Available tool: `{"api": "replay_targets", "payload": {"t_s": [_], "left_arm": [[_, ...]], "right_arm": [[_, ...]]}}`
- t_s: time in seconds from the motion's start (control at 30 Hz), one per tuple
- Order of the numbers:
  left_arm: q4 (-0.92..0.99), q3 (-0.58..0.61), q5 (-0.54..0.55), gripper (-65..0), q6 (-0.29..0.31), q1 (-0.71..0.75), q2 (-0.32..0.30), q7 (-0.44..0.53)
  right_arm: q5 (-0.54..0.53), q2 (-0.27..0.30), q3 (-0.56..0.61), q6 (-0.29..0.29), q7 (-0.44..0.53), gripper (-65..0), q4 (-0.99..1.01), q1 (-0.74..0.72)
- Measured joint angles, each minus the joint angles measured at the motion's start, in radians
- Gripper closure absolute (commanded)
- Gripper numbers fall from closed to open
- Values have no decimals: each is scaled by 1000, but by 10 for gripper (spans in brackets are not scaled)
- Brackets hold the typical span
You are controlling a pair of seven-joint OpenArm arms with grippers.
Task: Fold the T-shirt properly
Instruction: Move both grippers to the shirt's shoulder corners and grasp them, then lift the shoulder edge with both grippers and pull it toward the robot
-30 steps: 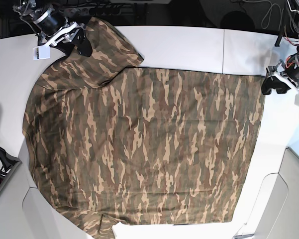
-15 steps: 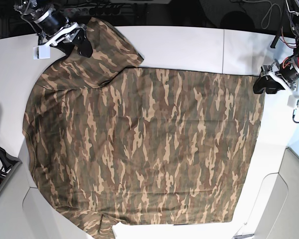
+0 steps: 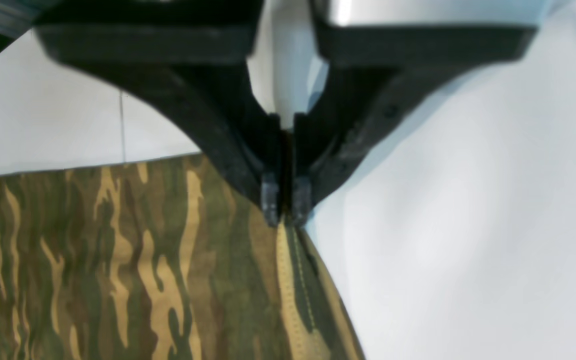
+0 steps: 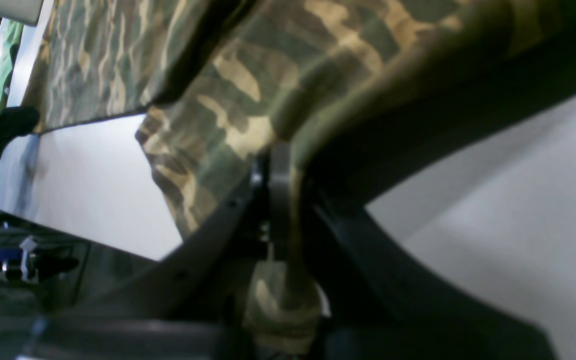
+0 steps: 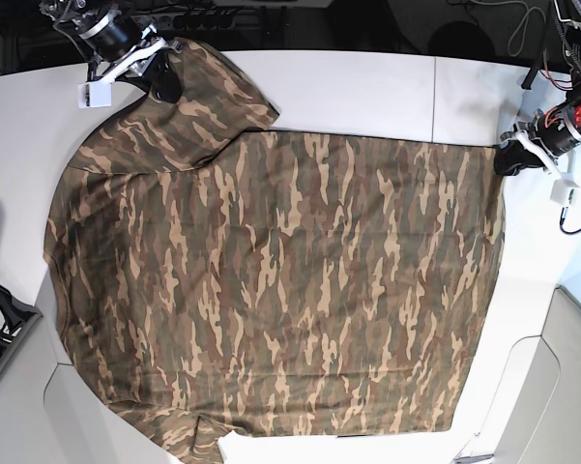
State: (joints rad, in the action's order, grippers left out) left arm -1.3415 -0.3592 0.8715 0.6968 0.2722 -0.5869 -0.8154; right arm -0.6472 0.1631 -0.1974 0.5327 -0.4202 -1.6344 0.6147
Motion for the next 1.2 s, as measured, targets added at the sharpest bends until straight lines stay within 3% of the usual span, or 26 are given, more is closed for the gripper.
{"api": "replay_targets", "payload": {"t_s": [0.1, 0.3, 0.57, 0.93, 1.03, 1.2], "left_arm": [[-29, 0, -16, 0, 0, 5, -26, -23], [-118, -6, -20, 0, -4, 47, -43, -36], [-238, -8, -7, 0, -4, 48, -58, 15], [-235, -18, -82, 0, -11, -58, -42, 130], [-207, -18, -126, 0, -61, -99, -36, 164], [-127, -18, -166, 0, -67, -167, -22, 203]], "right_arm": [[2, 0, -19, 18, -20, 0, -25, 1], [-124, 0, -80, 21, -189, 0, -119, 11], [-179, 0, -202, 23, -195, 0, -262, -30], [-50, -5, -242, 32, -203, 0, -245, -301], [1, -5, -242, 35, -202, 0, -191, -394], [13, -2, -241, 50, -189, 0, -35, -531]]}}
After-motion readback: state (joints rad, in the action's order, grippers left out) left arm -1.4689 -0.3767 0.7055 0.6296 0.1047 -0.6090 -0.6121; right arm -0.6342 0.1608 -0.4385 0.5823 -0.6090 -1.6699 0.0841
